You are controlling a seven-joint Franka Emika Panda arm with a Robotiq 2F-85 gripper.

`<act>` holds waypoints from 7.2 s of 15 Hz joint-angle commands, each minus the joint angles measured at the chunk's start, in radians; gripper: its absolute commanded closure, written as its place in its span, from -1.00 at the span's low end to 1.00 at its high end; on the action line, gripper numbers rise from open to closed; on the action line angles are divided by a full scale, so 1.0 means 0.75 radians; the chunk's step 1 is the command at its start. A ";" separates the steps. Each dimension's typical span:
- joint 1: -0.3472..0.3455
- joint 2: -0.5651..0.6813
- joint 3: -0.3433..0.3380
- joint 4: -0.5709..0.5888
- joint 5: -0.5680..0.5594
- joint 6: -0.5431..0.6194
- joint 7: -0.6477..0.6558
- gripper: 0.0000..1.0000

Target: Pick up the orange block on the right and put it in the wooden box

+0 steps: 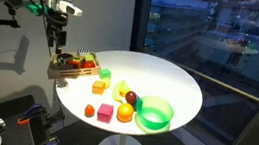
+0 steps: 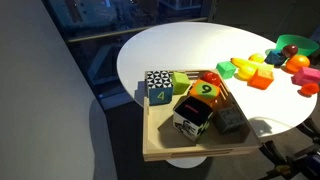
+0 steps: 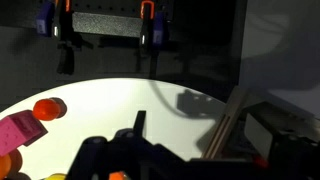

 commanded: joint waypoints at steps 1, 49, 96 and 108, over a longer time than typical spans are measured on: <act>-0.001 0.000 0.000 0.003 0.000 -0.004 0.000 -1.00; -0.159 0.584 -0.212 0.215 -0.362 0.598 -0.656 -1.00; -0.197 0.763 -0.161 0.037 -0.341 1.004 -0.914 -1.00; -0.206 0.714 -0.162 -0.002 -0.218 1.040 -0.998 0.27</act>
